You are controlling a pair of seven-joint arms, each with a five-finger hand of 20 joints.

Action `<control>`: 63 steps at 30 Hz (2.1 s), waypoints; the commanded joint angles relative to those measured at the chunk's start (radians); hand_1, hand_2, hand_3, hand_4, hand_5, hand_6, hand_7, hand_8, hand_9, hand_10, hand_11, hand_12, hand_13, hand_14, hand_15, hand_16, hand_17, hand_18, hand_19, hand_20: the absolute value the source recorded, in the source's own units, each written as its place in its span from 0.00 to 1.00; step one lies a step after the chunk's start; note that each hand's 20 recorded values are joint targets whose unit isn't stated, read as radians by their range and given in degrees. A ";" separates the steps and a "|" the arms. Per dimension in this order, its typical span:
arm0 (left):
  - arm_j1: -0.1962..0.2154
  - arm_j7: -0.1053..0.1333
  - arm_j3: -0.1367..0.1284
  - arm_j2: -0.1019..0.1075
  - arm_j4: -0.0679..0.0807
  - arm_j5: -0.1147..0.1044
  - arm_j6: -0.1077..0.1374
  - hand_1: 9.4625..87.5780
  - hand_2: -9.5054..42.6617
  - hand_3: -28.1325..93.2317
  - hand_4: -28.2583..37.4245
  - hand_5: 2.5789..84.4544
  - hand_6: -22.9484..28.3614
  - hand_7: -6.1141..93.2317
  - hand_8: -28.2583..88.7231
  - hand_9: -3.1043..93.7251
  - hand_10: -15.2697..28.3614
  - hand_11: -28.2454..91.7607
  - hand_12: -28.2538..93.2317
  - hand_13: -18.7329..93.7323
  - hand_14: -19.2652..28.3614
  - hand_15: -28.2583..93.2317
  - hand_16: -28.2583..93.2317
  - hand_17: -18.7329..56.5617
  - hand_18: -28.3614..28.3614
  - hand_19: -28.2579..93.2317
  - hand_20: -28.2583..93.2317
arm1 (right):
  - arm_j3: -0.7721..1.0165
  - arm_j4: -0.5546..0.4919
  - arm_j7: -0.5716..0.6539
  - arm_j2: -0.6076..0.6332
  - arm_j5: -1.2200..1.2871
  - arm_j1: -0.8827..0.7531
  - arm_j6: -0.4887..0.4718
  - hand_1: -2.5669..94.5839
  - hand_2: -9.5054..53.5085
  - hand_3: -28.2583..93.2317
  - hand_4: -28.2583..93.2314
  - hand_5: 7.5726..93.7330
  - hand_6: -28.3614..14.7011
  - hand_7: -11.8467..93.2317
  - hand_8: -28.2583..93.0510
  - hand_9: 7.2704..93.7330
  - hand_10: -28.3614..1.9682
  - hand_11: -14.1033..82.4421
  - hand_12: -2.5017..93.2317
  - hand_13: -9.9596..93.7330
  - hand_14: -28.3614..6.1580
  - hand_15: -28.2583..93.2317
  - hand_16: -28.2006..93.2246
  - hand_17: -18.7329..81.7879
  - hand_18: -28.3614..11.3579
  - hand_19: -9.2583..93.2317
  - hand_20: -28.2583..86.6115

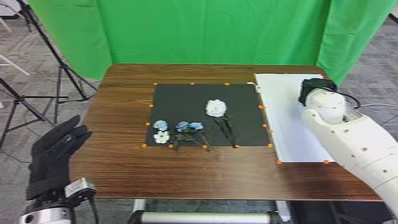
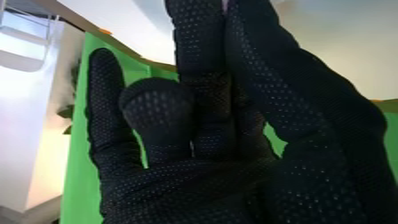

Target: Arrange flowers

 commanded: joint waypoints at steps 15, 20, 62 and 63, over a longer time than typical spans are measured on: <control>0.038 0.016 -0.006 0.020 -0.013 -0.016 0.022 0.23 0.25 0.93 0.20 0.47 0.65 0.24 0.15 0.42 0.81 0.55 0.30 0.39 0.97 0.75 0.10 0.13 0.88 0.71 0.25 | 0.053 -0.222 0.077 -0.032 0.223 -0.073 0.030 0.57 0.00 0.87 0.00 0.82 0.67 0.40 0.26 0.95 0.79 0.44 0.40 0.85 0.67 0.88 0.40 0.40 0.30 0.86 0.25; 0.044 0.022 -0.009 0.022 -0.014 -0.020 0.024 0.23 0.25 0.93 0.20 0.47 0.65 0.24 0.15 0.42 0.81 0.55 0.30 0.39 0.97 0.75 0.10 0.13 0.88 0.71 0.25 | 0.068 -0.283 0.056 -0.037 0.223 -0.118 0.013 0.57 0.00 0.87 0.00 0.83 0.66 0.39 0.26 0.95 0.78 0.44 0.39 0.85 0.66 0.88 0.41 0.40 0.29 0.86 0.25; 0.033 -0.004 -0.011 0.015 -0.011 0.001 0.010 0.23 0.25 0.93 0.20 0.47 0.65 0.24 0.15 0.42 0.81 0.55 0.30 0.39 0.97 0.75 0.10 0.13 0.88 0.71 0.25 | 0.122 -0.537 -0.155 -0.136 0.055 -0.350 -0.124 0.58 0.00 0.87 0.00 0.84 0.65 0.37 0.27 0.95 0.75 0.44 0.39 0.85 0.64 0.88 0.41 0.40 0.28 0.88 0.21; 0.033 -0.002 -0.011 0.016 -0.010 0.002 0.010 0.23 0.25 0.93 0.20 0.47 0.65 0.24 0.15 0.42 0.81 0.55 0.30 0.39 0.97 0.75 0.10 0.13 0.88 0.71 0.25 | 0.110 -0.535 -0.153 -0.126 0.054 -0.343 -0.111 0.58 0.00 0.87 0.00 0.83 0.65 0.37 0.27 0.95 0.75 0.44 0.39 0.85 0.64 0.88 0.41 0.40 0.28 0.88 0.21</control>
